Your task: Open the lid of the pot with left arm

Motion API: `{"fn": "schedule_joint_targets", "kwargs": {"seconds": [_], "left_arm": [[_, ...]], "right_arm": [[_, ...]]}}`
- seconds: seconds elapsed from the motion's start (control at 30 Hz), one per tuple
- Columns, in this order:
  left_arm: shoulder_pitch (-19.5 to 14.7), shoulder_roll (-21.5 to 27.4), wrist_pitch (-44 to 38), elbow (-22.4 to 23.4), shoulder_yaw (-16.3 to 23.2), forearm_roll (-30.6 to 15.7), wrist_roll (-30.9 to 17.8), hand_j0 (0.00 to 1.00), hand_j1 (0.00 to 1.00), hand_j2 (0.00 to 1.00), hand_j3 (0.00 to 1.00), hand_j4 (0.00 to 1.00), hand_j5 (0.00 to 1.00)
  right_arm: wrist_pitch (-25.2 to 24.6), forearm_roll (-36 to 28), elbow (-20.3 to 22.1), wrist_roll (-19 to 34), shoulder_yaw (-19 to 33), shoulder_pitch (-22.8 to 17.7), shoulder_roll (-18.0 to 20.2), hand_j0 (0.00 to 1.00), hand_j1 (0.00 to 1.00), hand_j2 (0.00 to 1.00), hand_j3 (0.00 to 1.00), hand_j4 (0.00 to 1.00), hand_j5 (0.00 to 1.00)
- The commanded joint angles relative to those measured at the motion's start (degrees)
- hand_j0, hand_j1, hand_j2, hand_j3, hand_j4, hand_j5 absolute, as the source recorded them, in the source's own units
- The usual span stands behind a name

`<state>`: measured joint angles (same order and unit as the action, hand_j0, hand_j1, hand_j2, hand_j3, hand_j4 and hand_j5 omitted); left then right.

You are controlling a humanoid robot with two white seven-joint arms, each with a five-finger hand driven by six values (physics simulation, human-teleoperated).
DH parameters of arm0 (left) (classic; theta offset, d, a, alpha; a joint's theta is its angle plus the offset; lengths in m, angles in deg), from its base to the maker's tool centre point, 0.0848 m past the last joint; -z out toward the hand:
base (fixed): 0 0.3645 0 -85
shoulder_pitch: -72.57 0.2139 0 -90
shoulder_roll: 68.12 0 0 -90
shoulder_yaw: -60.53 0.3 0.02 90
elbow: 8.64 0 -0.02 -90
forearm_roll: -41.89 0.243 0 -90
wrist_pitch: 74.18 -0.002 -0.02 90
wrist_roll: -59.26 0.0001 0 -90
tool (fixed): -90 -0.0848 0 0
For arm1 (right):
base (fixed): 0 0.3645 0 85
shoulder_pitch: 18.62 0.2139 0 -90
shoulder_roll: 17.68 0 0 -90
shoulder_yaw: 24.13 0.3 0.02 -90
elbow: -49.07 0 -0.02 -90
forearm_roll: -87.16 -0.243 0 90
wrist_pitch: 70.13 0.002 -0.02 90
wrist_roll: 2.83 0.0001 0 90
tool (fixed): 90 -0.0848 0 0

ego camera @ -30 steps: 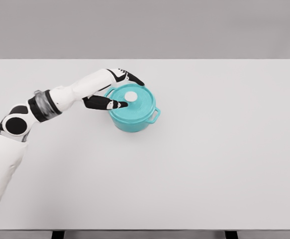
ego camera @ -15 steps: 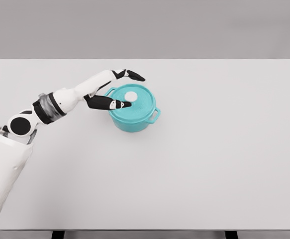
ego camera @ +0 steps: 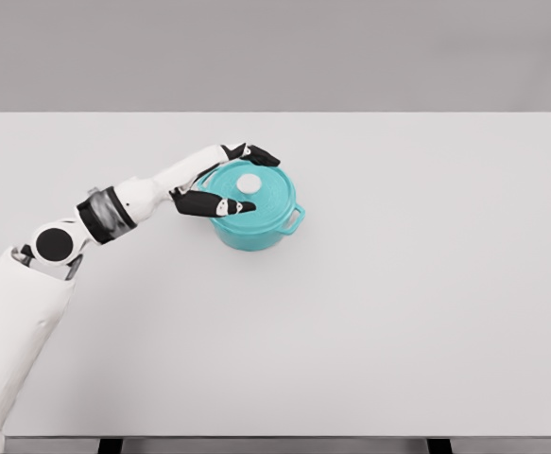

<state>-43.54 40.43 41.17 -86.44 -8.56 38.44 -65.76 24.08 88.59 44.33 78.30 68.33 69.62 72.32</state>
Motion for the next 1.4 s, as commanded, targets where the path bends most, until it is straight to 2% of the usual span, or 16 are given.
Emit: {"fn": "schedule_joint_targets", "kwargs": {"seconds": [0.0,0.07,0.27,0.6,0.87,1.37], "left_arm": [[0.0,-0.18,0.22,0.72,0.01,-0.24,0.02,0.73,0.73,0.73,0.73,0.73,0.73],[-0.09,-0.97,1.63,1.69,-0.34,2.04,0.02,0.73,0.73,0.73,0.73,0.73,0.73],[-0.09,-1.24,2.16,2.65,-0.35,2.22,0.02,0.73,0.73,0.73,0.73,0.73,0.73],[-1.76,-3.52,2.16,7.84,-0.52,2.22,0.02,0.73,0.73,0.73,0.73,0.73,0.73],[-1.85,-3.52,4.18,7.75,-1.14,6.88,0.02,0.73,0.73,0.73,0.73,0.73,0.73],[-3.52,-4.23,4.79,8.54,-3.25,12.06,0.02,0.73,0.73,0.73,0.73,0.73,0.73]], "right_arm": [[0.0,-0.03,-0.01,0.0,0.0,0.0,0.0,1.0,1.0,1.0,1.0,1.0,1.0],[0.0,-0.03,-0.01,0.0,0.0,0.0,0.0,1.0,1.0,1.0,1.0,1.0,1.0],[0.0,-0.03,-0.01,0.0,0.0,0.0,0.0,1.0,1.0,1.0,1.0,1.0,1.0],[0.0,-0.03,-0.01,0.0,0.0,0.0,0.0,1.0,1.0,1.0,1.0,1.0,1.0],[0.0,-0.03,-0.01,0.0,0.0,0.0,0.0,1.0,1.0,1.0,1.0,1.0,1.0],[0.0,-0.03,-0.01,0.0,0.0,0.0,0.0,1.0,1.0,1.0,1.0,1.0,1.0]]}}
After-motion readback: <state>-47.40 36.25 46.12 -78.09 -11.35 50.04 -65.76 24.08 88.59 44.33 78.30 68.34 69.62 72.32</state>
